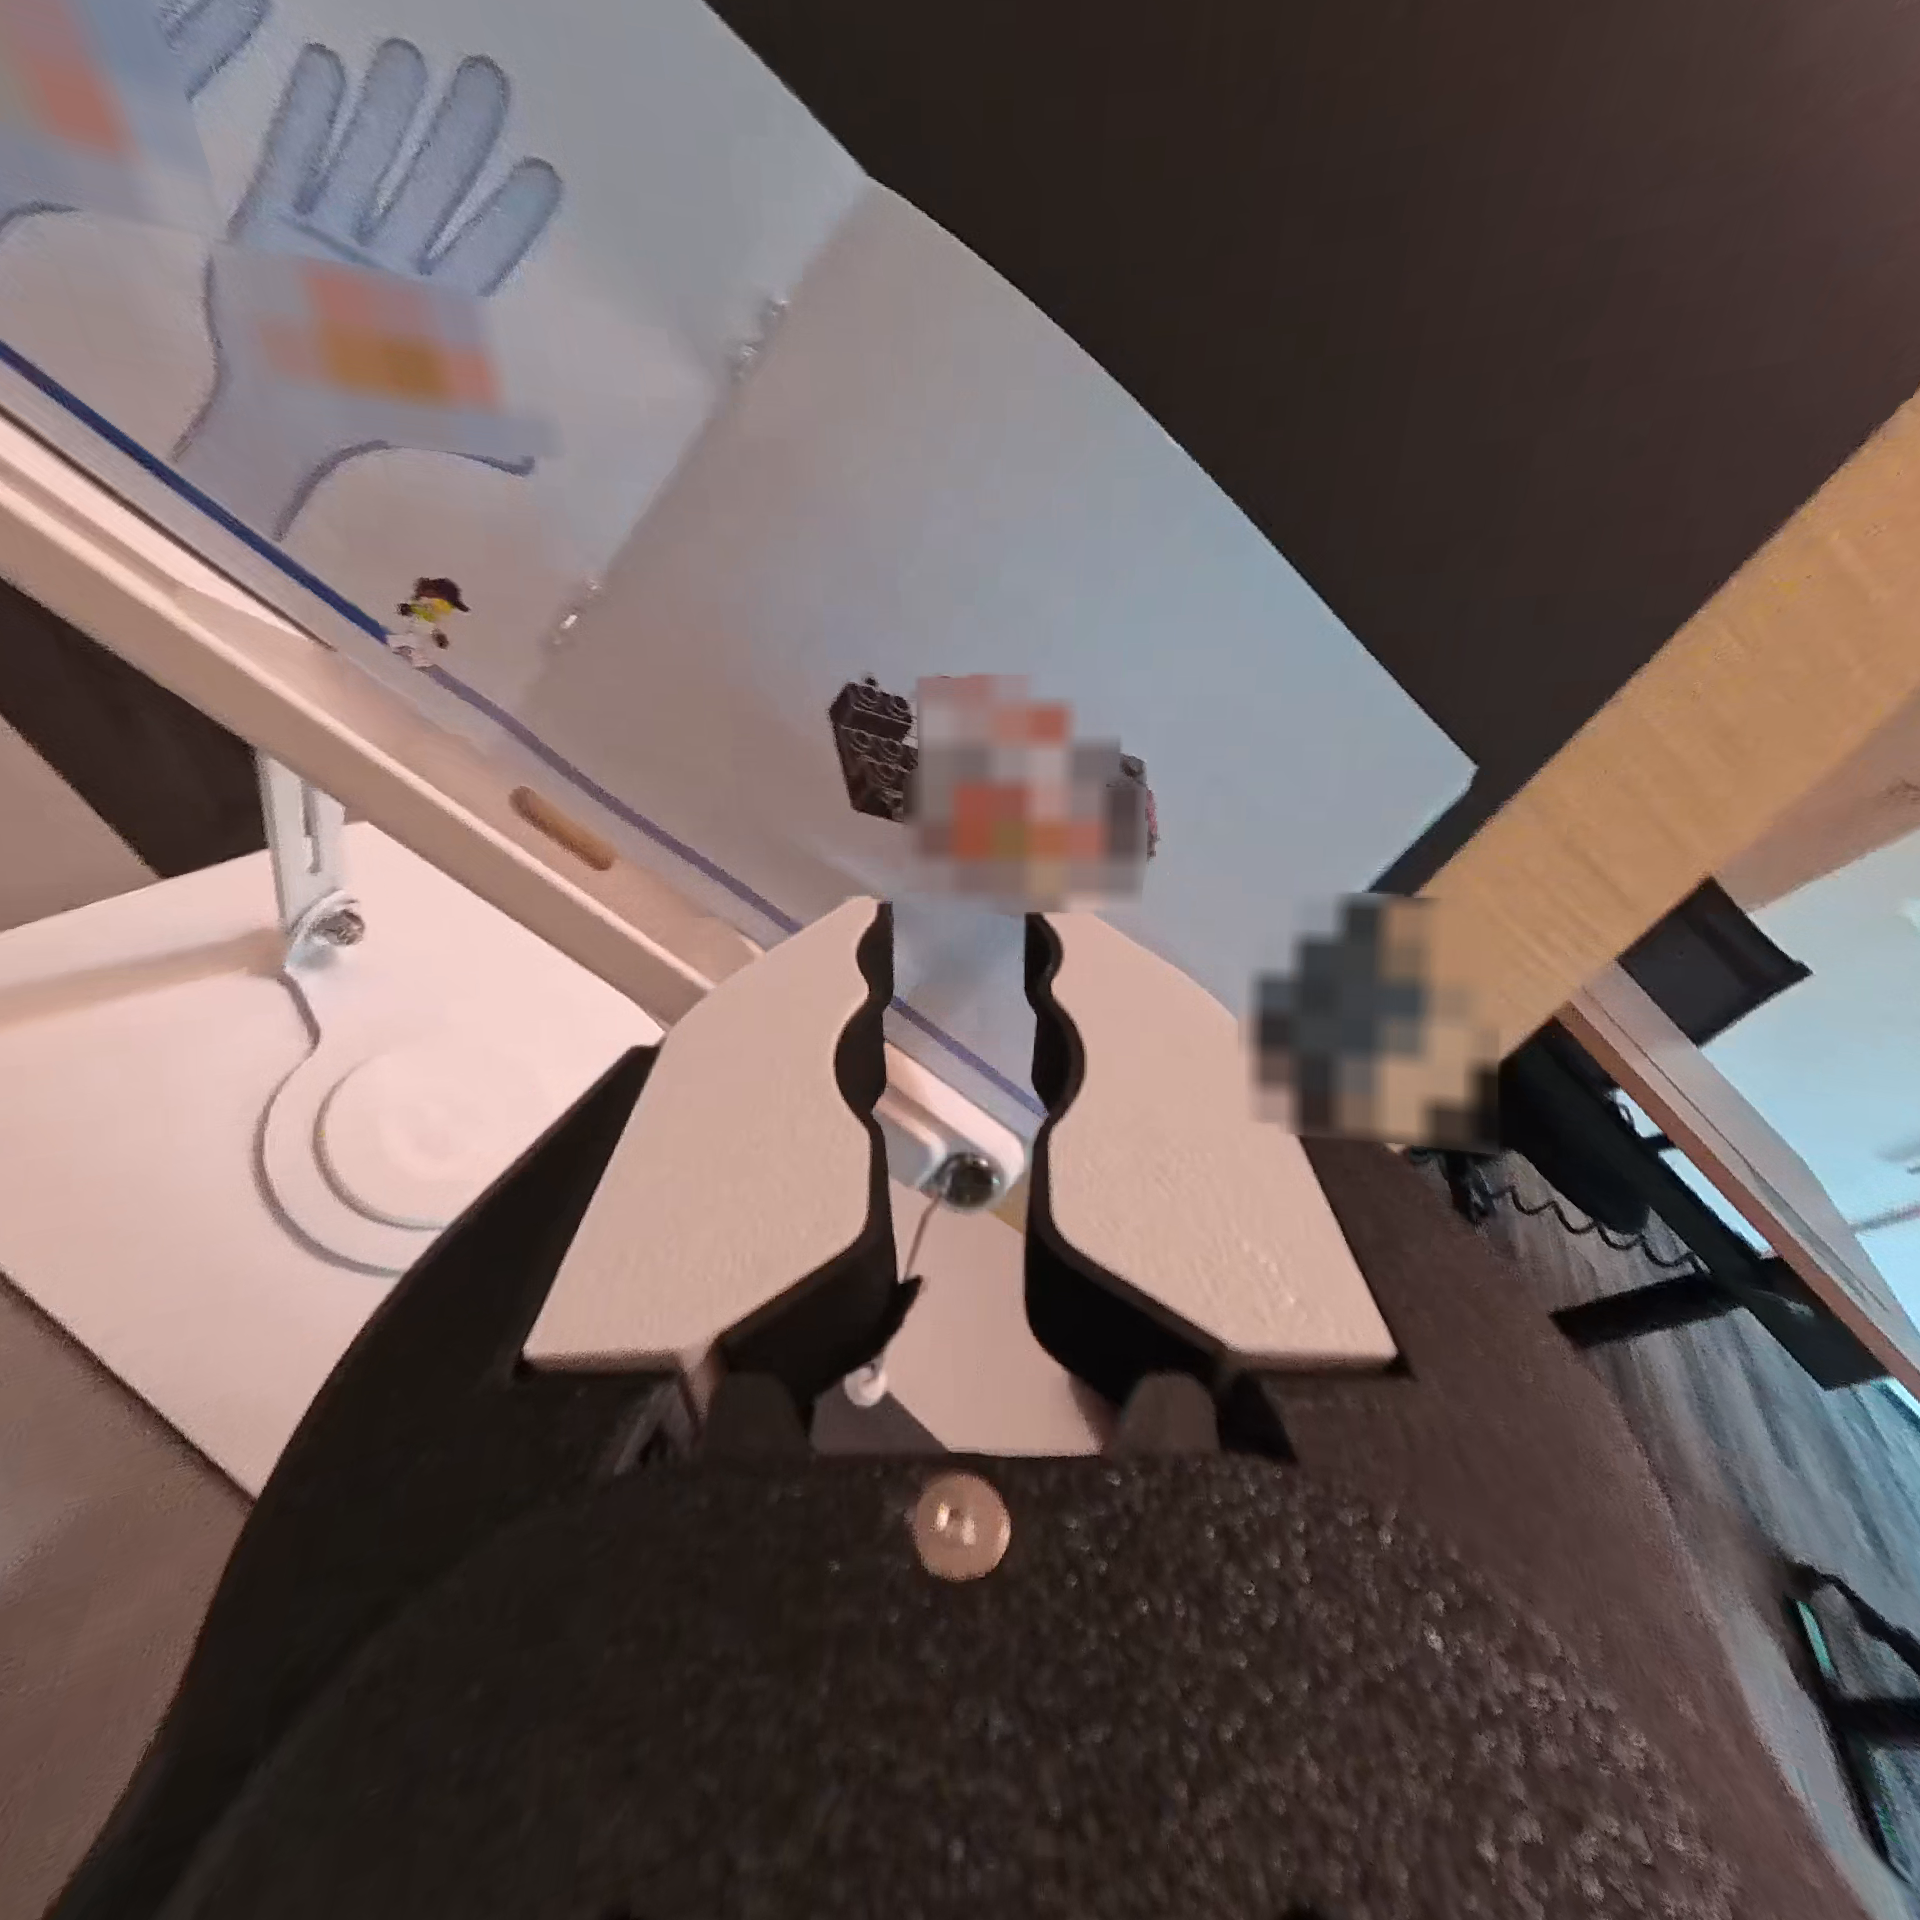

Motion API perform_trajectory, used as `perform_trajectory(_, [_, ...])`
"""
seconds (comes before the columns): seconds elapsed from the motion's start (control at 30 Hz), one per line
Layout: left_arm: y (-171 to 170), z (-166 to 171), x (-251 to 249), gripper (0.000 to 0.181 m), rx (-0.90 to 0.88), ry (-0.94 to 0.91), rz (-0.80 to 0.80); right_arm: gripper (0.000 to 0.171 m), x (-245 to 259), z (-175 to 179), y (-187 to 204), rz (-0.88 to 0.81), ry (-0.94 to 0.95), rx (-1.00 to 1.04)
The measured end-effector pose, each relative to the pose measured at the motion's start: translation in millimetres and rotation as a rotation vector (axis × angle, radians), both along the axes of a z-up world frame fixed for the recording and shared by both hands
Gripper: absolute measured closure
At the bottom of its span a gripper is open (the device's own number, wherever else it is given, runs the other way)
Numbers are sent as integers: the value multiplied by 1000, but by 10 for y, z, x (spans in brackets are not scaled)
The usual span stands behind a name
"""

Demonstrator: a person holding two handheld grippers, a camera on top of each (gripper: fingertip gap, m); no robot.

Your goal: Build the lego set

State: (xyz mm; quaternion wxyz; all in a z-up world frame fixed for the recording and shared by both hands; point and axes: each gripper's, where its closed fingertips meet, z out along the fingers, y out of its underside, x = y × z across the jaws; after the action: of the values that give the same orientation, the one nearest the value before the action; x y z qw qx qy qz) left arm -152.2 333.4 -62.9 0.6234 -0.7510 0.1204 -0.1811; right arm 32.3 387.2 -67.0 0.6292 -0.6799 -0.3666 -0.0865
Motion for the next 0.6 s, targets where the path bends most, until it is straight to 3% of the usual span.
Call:
perform_trajectory(0.2, [0,-172,-122,170,-17,126,74,147,235,38,31,-39,150,-39])
perform_trajectory(0.3, [24,-175,-147,176,-6,150,84,138,417,5,66,-83,229,-79])
perform_trajectory(0.43, [53,-173,-167,181,6,181,93,101,638,-14,137,-129,369,-127])
perform_trajectory(0.6, [67,-173,-171,181,5,183,84,62,635,-126,245,-6,557,-317])
